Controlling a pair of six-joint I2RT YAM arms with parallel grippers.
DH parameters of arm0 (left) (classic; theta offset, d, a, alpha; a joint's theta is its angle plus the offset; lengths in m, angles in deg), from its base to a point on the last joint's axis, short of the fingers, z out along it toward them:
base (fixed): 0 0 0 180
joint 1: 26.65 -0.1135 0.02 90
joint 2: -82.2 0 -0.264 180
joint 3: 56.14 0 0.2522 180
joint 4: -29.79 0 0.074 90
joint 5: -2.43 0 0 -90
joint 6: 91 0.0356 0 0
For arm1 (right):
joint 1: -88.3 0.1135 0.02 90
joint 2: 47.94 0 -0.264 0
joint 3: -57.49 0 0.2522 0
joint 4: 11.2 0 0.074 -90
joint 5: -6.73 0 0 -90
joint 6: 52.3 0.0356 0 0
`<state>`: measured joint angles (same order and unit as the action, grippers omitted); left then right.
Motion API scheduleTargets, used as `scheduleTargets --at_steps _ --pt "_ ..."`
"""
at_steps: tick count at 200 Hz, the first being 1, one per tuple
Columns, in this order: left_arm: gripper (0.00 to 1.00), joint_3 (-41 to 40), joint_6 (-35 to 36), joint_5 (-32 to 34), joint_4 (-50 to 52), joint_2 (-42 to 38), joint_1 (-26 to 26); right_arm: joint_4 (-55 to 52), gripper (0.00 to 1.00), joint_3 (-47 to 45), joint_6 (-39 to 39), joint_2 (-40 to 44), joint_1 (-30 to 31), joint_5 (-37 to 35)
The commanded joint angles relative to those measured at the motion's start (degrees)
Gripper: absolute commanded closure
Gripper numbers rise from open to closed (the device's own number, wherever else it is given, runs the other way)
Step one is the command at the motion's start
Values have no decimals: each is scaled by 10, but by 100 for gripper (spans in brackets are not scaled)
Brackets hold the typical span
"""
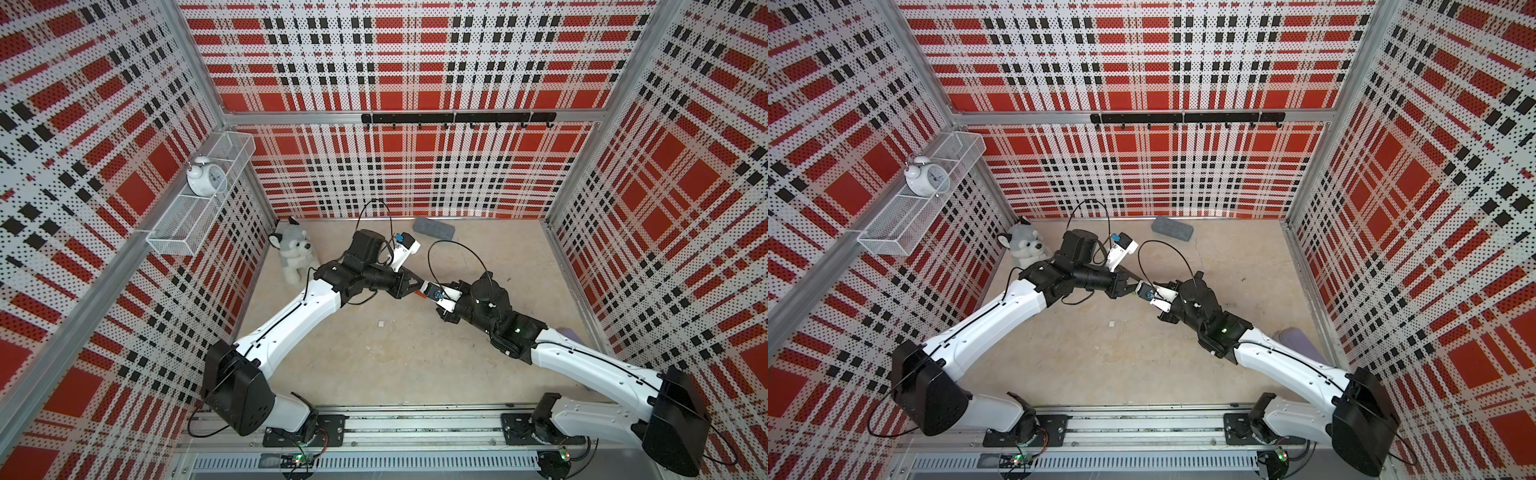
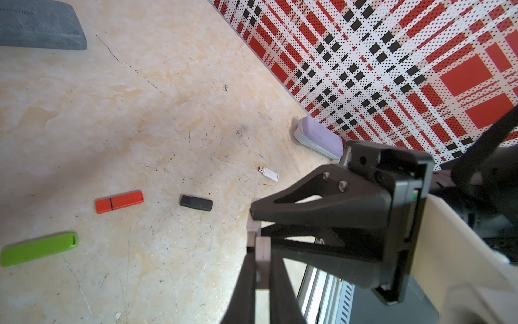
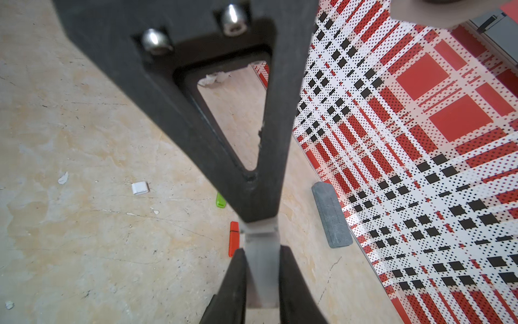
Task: Close the usb drive cover
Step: Close the cover of the USB drive.
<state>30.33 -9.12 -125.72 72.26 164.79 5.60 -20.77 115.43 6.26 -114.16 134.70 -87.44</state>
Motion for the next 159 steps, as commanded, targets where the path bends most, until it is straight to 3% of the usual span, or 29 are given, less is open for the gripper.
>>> scheduleTargets --at_steps 1,159 --pt "100 10 2 10 -10 -3 2 2 93 -3 -7 15 5 -15" --pt "98 5 -1 15 -14 -9 -2 -7 93 0 -3 19 10 2"
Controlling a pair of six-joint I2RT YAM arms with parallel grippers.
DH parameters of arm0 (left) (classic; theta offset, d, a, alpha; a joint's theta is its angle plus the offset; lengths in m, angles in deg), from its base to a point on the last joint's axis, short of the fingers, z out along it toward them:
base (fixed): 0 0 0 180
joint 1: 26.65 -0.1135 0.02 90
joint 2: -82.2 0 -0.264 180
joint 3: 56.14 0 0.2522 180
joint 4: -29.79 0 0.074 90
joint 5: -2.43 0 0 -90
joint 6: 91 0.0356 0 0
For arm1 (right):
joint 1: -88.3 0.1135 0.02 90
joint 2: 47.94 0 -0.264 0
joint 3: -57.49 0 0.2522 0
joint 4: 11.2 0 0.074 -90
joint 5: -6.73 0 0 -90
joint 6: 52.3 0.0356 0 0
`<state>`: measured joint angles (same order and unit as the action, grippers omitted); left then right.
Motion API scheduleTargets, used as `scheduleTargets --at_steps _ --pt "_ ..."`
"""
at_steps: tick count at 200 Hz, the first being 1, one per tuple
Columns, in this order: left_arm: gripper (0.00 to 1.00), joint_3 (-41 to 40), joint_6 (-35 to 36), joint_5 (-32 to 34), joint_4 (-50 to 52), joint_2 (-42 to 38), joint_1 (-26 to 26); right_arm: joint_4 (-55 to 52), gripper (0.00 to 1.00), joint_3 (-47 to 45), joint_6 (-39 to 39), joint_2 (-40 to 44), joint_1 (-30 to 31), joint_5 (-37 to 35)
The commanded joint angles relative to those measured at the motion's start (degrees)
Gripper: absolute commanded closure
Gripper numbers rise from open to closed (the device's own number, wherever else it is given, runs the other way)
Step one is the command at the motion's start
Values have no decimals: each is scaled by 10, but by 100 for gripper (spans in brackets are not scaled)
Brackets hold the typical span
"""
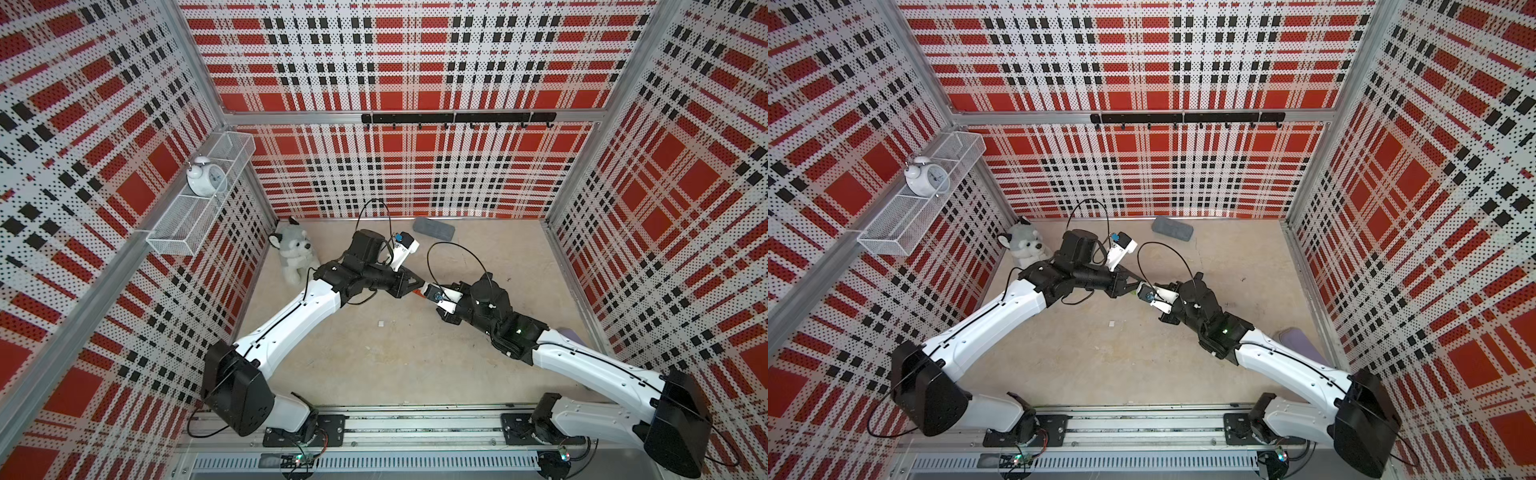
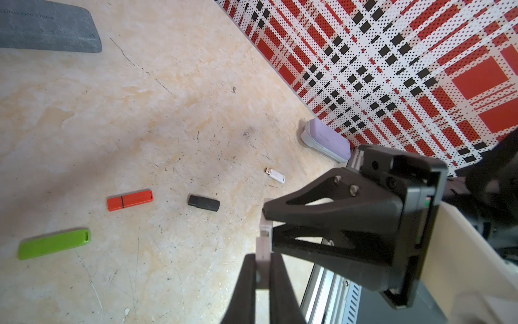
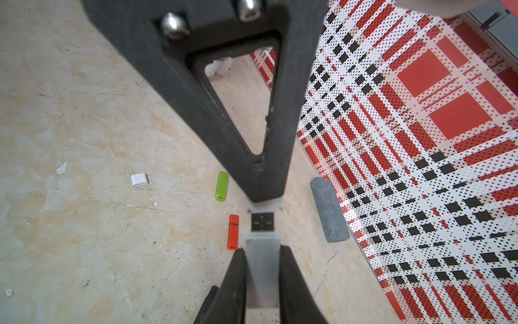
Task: Close the usb drive cover
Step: Close the cover of the USB drive.
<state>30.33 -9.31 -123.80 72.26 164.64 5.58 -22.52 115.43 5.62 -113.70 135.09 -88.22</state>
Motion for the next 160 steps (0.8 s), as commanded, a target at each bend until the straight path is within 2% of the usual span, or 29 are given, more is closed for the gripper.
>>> scheduleTargets --at_steps 1,160 --pt "98 5 1 -4 -14 -7 -2 11 93 0 3 15 6 10" --pt "96 2 7 -35 -14 19 7 50 93 21 23 18 11 40"
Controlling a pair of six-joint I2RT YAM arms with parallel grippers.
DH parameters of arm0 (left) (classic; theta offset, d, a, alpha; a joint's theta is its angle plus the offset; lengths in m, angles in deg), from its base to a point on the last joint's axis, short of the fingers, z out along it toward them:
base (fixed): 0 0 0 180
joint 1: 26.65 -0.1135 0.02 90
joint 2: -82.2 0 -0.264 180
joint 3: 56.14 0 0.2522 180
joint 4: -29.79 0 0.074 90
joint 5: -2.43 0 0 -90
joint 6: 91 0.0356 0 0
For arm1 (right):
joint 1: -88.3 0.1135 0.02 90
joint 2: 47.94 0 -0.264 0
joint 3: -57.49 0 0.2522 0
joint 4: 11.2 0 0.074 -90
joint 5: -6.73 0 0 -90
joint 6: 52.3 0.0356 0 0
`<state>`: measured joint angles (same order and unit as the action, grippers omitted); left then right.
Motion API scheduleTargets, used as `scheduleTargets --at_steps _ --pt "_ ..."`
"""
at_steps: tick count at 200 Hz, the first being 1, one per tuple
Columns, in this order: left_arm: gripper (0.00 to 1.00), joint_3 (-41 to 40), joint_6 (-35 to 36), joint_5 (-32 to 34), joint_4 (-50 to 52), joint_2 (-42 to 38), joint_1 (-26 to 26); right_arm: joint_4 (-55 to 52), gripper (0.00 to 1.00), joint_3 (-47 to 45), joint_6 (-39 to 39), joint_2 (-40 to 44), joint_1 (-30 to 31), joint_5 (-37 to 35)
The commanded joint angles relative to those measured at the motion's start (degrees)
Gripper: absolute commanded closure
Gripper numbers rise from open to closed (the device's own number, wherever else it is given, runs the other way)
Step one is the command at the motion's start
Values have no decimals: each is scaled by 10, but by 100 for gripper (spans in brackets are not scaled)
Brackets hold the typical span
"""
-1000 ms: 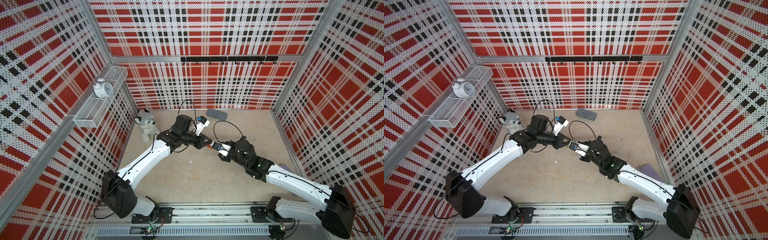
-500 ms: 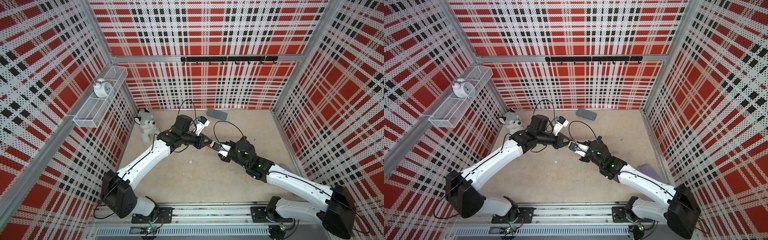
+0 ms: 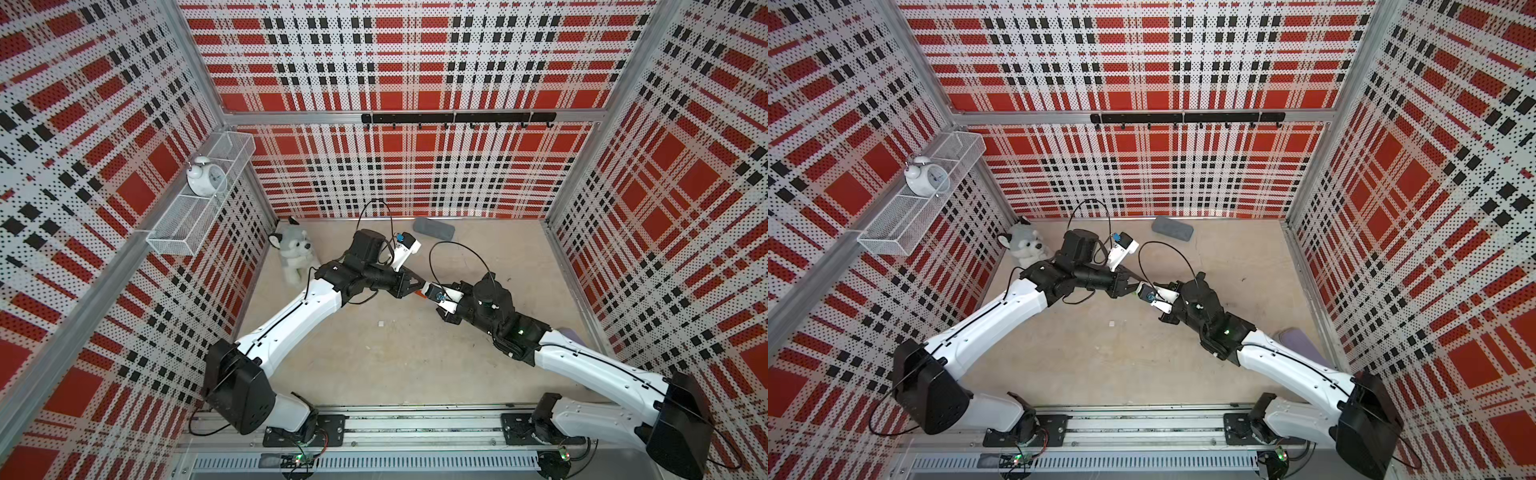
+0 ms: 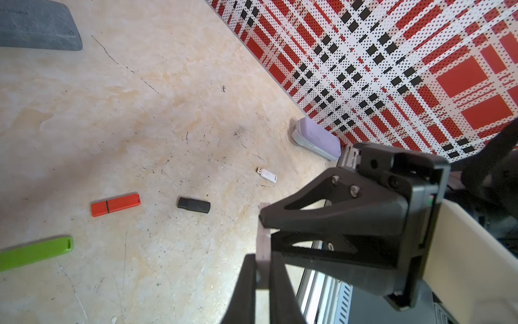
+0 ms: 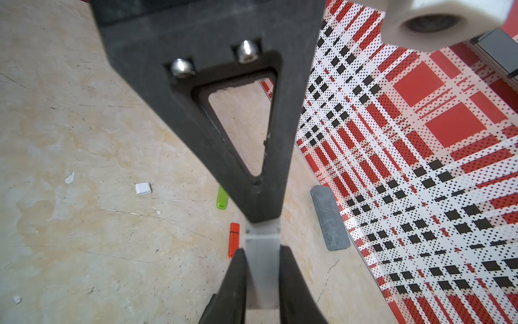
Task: Close the usb drive cover
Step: Close the cover of the USB drive.
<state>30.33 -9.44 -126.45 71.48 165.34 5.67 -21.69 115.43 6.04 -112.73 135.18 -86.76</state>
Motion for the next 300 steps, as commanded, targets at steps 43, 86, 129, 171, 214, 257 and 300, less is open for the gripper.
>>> scheduleTargets --at_steps 43,86,129,171,214,257,300 --pt "95 -5 30 -50 -6 14 8 49 94 30 46 6 10 54" --pt "95 -8 34 -19 7 22 8 38 94 46 45 14 10 74" --pt "94 -5 23 7 6 29 6 21 94 66 57 10 10 95" --pt "95 -7 39 -62 6 34 10 25 95 78 65 -8 10 96" --pt "96 -16 29 -86 -6 32 2 41 96 72 68 -3 10 96" --pt "95 -30 -21 -88 -58 24 -4 34 96 78 79 -6 10 112" --pt "93 -16 11 -44 -2 43 9 -8 97 111 76 -25 11 76"
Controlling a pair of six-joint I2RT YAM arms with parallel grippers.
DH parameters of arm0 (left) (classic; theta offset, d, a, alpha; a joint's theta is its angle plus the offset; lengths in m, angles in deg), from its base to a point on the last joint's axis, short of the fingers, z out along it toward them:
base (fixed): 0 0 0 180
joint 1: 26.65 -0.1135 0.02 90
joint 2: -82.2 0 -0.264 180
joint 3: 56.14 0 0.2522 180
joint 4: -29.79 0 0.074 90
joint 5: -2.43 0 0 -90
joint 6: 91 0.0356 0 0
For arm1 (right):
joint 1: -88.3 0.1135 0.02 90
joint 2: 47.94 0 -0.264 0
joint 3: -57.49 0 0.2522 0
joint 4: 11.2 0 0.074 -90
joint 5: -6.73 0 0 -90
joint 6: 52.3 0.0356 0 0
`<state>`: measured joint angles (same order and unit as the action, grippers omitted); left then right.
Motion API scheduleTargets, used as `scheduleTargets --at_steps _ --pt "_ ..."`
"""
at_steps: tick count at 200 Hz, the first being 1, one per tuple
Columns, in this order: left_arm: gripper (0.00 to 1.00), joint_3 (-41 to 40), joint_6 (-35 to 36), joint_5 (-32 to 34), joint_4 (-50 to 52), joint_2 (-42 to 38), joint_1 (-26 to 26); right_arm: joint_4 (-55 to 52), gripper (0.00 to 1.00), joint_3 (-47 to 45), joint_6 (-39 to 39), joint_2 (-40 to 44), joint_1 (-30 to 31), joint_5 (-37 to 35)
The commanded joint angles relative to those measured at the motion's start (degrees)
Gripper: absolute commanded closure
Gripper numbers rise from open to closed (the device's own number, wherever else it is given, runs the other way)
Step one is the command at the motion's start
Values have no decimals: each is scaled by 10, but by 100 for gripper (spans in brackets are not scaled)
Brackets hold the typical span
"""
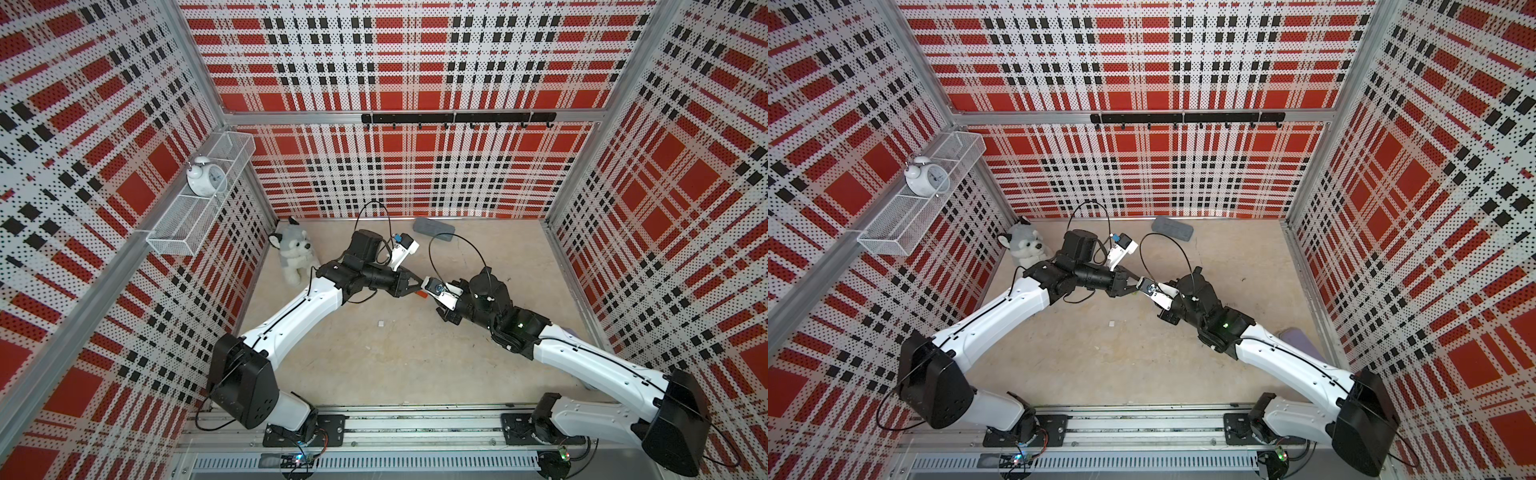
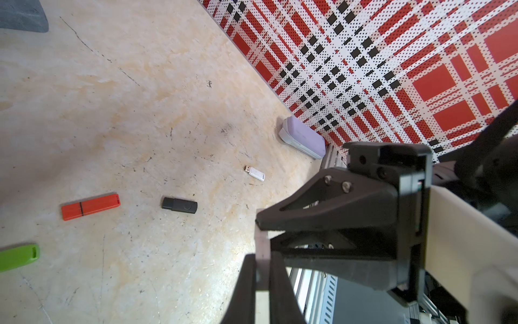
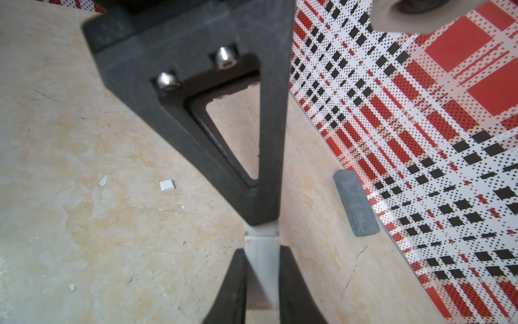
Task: Close the usb drive cover
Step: Close the cover of the USB drive.
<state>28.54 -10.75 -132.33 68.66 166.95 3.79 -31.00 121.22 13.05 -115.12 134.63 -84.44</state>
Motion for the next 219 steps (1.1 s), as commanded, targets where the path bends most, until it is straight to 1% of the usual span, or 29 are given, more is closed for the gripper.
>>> scheduleTargets --at_steps 1,18,34,58,70,87,100,118,128,146,163,184,190,202,219 --pt "93 3 26 14 28 28 29 86 97 53 6 -2 17 53" --pt "93 11 37 17 43 36 33 87 97 52 -2 6 17 69" --pt "93 15 39 17 45 43 34 83 97 56 -6 6 17 66" --pt "92 22 39 -13 40 44 35 61 98 64 -29 -1 19 53" --pt "92 25 43 -27 38 42 35 73 98 58 -23 2 19 60" --pt "92 23 47 -42 35 41 35 104 98 46 -7 14 19 93" --pt "92 18 54 -46 39 41 35 117 98 40 -5 20 19 90" --pt "94 14 70 -53 58 42 36 86 98 48 -45 15 19 64" --pt "94 16 79 -51 69 45 36 67 98 57 -54 13 19 52" --pt "95 25 96 -38 94 49 36 49 98 63 -80 13 19 48" --pt "96 30 99 -30 104 53 36 39 98 66 -98 15 20 61" --pt "94 41 93 -18 101 60 36 49 98 71 -75 14 19 79" --pt "93 41 82 -19 91 61 36 59 98 69 -63 14 20 86" --pt "94 37 63 -26 62 55 37 88 98 61 -33 15 19 88" --pt "93 28 42 -38 27 45 36 116 98 51 -14 15 19 85"
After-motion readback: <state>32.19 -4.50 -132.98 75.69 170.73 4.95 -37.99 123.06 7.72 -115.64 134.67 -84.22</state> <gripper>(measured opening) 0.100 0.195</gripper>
